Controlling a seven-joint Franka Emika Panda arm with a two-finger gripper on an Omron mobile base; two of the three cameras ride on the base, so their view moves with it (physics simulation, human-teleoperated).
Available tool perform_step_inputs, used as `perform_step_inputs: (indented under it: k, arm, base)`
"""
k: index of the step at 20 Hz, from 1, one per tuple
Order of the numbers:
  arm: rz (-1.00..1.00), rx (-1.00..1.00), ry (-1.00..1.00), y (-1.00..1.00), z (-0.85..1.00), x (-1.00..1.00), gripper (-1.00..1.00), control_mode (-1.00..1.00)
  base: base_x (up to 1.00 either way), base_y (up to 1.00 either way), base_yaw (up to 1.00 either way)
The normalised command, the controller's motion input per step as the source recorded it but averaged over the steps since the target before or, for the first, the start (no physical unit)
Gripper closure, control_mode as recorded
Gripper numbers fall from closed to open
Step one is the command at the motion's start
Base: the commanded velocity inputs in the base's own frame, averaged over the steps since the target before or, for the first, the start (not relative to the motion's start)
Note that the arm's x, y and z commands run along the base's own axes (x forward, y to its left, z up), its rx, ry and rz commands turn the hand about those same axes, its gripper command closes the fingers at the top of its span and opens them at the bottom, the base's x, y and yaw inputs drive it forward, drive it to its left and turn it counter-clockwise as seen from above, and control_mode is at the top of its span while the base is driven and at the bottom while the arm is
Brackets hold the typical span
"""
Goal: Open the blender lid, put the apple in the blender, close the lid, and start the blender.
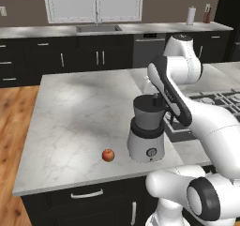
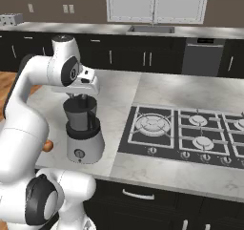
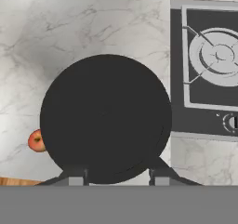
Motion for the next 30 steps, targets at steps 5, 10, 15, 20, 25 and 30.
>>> perform_step_inputs:
  k: [5, 10, 15, 20, 25, 30]
  arm:
    - [-0.04, -0.01, 0.0, 0.09, 0.0, -0.04, -1.0, -1.0]
    - [-0.08, -0.11, 0.01, 0.71, -0.03, -0.03, -1.0, -1.0]
    - [0.0, 0.0, 0.0, 0.05, 0.0, 0.0, -1.0, -1.0]
    - [-0.01, 0.2, 0.0, -0.79, 0.0, -0.07, -1.0, -1.0]
    - [0.0, 0.13, -0.01, -0.4, -0.03, -0.09, -1.0, -1.0]
    - [0.0, 0.01, 0.0, 0.14, -0.01, -0.01, -1.0, 1.0]
  base:
    - [0.0, 0.0, 0.0]
    - [0.0, 0.0, 0.0]
    - [0.0, 0.0, 0.0]
    - [0.0, 0.0, 0.0]
    - [0.0, 0.0, 0.0]
    - [-0.01, 0.15, 0.0]
